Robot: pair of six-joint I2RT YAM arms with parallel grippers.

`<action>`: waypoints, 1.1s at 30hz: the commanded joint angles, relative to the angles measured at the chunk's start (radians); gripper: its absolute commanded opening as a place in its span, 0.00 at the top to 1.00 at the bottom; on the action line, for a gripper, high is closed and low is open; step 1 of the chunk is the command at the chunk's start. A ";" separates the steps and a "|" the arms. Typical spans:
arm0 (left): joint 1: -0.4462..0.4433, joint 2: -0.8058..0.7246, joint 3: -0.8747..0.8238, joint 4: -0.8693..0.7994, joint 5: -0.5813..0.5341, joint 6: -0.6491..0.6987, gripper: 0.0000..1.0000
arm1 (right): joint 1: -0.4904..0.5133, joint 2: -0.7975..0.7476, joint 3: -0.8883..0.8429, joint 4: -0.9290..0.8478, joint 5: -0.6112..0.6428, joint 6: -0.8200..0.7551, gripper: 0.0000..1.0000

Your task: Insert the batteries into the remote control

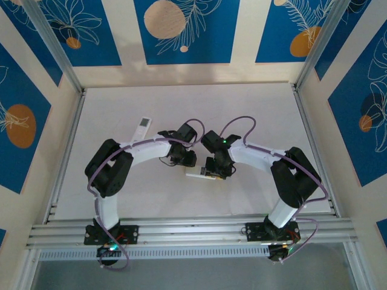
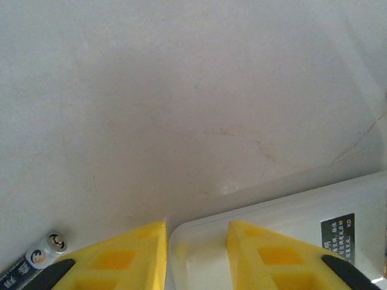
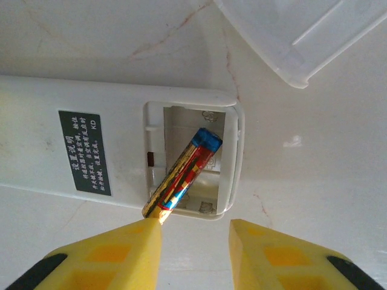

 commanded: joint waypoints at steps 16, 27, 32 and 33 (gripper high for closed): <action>-0.011 0.038 -0.026 -0.041 -0.009 0.033 0.68 | -0.008 0.055 0.034 0.008 0.007 0.022 0.73; -0.013 0.051 -0.029 -0.041 -0.010 0.031 0.68 | -0.020 0.082 0.051 -0.018 0.054 -0.001 0.82; -0.012 0.065 -0.036 -0.043 -0.026 0.034 0.68 | -0.020 0.097 0.076 -0.042 0.094 -0.028 0.85; -0.012 0.067 -0.038 -0.042 -0.025 0.035 0.69 | -0.020 0.096 0.077 -0.041 0.099 -0.032 0.85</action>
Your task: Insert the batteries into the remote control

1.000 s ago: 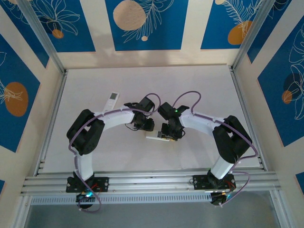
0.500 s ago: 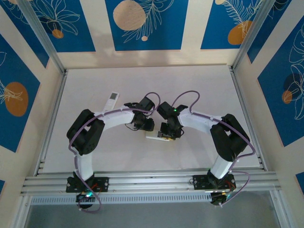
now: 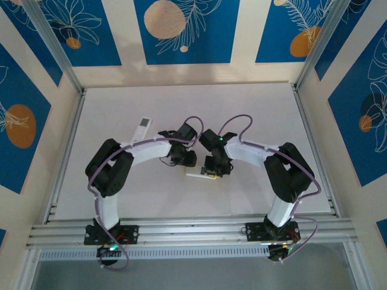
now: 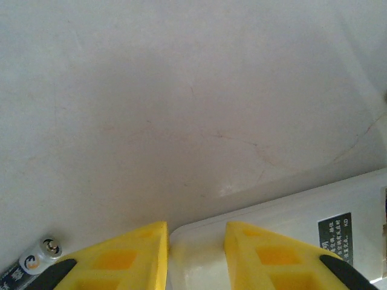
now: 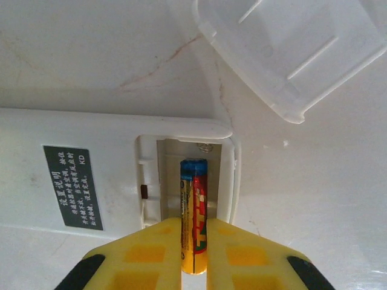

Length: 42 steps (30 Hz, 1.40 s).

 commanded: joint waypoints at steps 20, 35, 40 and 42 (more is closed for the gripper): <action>-0.012 0.088 -0.038 -0.049 -0.038 0.043 0.70 | -0.016 0.074 0.041 -0.041 0.088 -0.011 0.87; -0.011 0.094 -0.043 -0.044 -0.041 0.052 0.71 | -0.056 0.139 0.094 0.014 0.148 -0.106 0.86; -0.012 0.097 -0.049 -0.040 -0.036 0.054 0.71 | -0.050 0.146 0.106 0.038 0.180 -0.138 0.88; -0.012 0.097 -0.048 -0.039 -0.036 0.054 0.71 | -0.040 0.130 0.103 0.041 0.187 -0.141 0.88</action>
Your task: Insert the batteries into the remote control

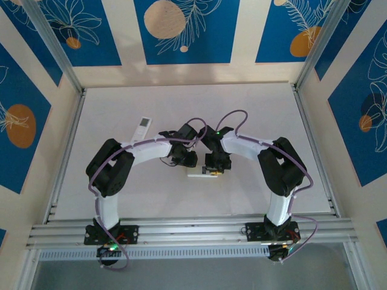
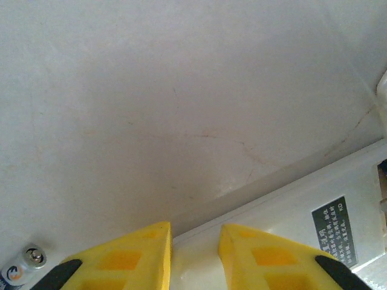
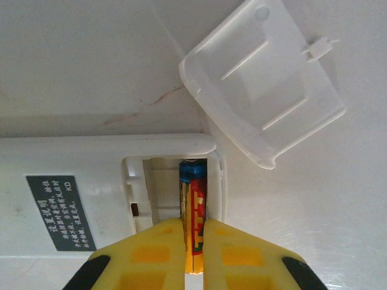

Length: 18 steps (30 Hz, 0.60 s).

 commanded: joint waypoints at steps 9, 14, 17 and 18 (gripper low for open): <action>-0.009 0.091 -0.054 -0.044 -0.053 0.023 0.71 | 0.028 -0.065 -0.069 0.167 0.180 -0.002 0.92; -0.008 0.094 -0.054 -0.042 -0.050 0.025 0.71 | 0.028 -0.051 -0.076 0.167 0.179 -0.002 0.93; -0.009 0.091 -0.056 -0.041 -0.049 0.023 0.72 | 0.027 -0.037 -0.076 0.174 0.181 -0.006 0.93; -0.009 0.091 -0.057 -0.040 -0.047 0.023 0.71 | 0.024 -0.028 -0.074 0.182 0.182 -0.011 0.93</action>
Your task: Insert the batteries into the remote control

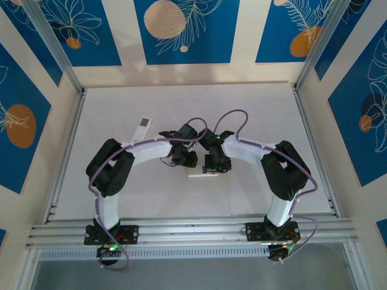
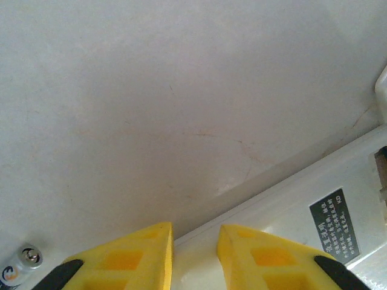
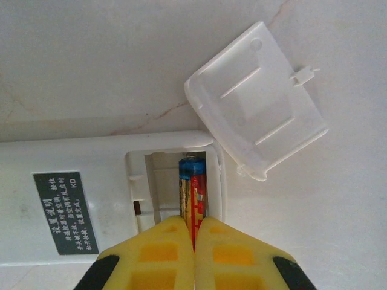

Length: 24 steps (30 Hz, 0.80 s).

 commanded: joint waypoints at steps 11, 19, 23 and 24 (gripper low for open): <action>-0.008 0.089 -0.061 -0.041 -0.053 0.027 0.72 | -0.008 0.093 -0.019 0.213 0.254 -0.150 0.92; -0.008 0.090 -0.057 -0.040 -0.041 0.027 0.72 | -0.011 0.150 -0.017 0.272 0.291 -0.176 0.92; -0.008 0.086 -0.061 -0.040 -0.048 0.029 0.72 | -0.008 0.148 -0.064 0.335 0.288 -0.202 0.92; -0.008 0.086 -0.060 -0.040 -0.046 0.029 0.72 | -0.009 0.145 -0.069 0.341 0.285 -0.206 0.92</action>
